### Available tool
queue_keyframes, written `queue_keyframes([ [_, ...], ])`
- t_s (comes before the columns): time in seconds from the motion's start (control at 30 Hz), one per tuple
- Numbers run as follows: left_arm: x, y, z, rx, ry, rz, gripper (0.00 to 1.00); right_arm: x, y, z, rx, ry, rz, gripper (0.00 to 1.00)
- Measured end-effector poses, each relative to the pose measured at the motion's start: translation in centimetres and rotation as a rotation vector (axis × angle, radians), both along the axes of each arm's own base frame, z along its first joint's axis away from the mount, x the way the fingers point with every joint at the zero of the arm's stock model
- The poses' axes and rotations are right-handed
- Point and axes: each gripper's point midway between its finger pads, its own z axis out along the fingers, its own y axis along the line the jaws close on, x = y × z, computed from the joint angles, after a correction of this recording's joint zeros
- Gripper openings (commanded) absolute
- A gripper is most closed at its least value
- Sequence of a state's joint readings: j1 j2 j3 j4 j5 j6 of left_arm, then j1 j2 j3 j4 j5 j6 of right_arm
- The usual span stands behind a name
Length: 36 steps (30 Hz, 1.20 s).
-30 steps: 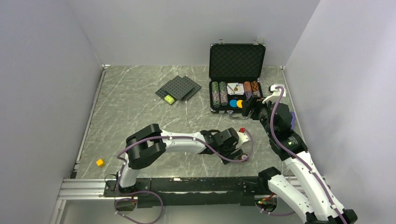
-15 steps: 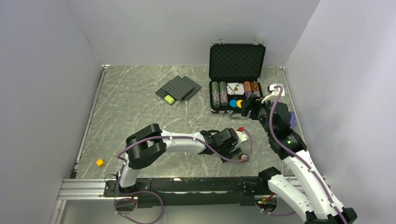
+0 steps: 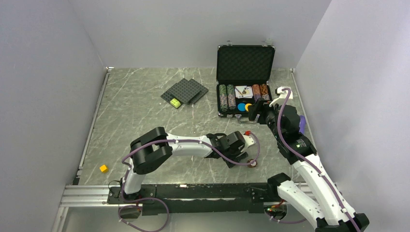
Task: Pack up texas hold em set
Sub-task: Pick up the poker chip from the center of the board.
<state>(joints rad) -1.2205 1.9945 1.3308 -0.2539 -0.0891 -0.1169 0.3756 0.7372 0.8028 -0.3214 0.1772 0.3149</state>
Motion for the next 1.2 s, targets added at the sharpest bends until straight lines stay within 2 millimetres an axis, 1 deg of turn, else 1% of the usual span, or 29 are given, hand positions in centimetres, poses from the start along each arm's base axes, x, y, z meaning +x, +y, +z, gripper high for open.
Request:
queue_keyframes([
  [0.13, -0.2, 0.1, -0.2, 0.006, 0.015, -0.003, 0.68, 0.0, 0.0, 0.0, -0.001, 0.001, 0.0, 0.75],
  [0.37, -0.3, 0.0, -0.4, 0.004, 0.023, -0.008, 0.63, 0.0, 0.0, 0.0, -0.001, 0.001, 0.0, 0.75],
  [0.57, -0.1, -0.4, -0.4, 0.005, 0.021, -0.007, 0.6, 0.0, 0.0, 0.0, -0.001, 0.001, 0.0, 0.75],
  [0.8, 0.3, -1.1, -0.4, 0.002, 0.015, 0.006, 0.51, 0.0, 0.0, 0.0, -0.001, 0.001, 0.0, 0.76],
  [0.87, 0.3, -1.1, -0.4, 0.002, 0.013, 0.012, 0.46, -0.1, 0.0, 0.0, 0.0, 0.0, 0.0, 0.76],
  [0.97, 0.4, -1.0, -0.4, 0.004, 0.011, 0.019, 0.33, -0.2, -0.1, 0.1, 0.001, -0.004, 0.0, 0.76],
  [1.07, 0.4, -0.9, -0.5, 0.0, 0.005, 0.023, 0.15, -0.2, -0.1, 0.1, 0.001, -0.004, 0.0, 0.76],
  [1.1, 0.4, -1.0, -0.5, -0.003, 0.005, 0.024, 0.05, -0.2, -0.1, 0.1, 0.001, -0.003, 0.0, 0.76],
  [1.13, 0.4, -0.9, -0.5, -0.005, 0.004, 0.024, 0.0, -0.2, -0.1, 0.1, 0.001, -0.002, 0.0, 0.76],
  [1.2, 0.4, -0.9, -0.4, -0.01, 0.002, 0.024, 0.0, -0.2, -0.1, -0.1, 0.0, 0.001, 0.0, 0.76],
])
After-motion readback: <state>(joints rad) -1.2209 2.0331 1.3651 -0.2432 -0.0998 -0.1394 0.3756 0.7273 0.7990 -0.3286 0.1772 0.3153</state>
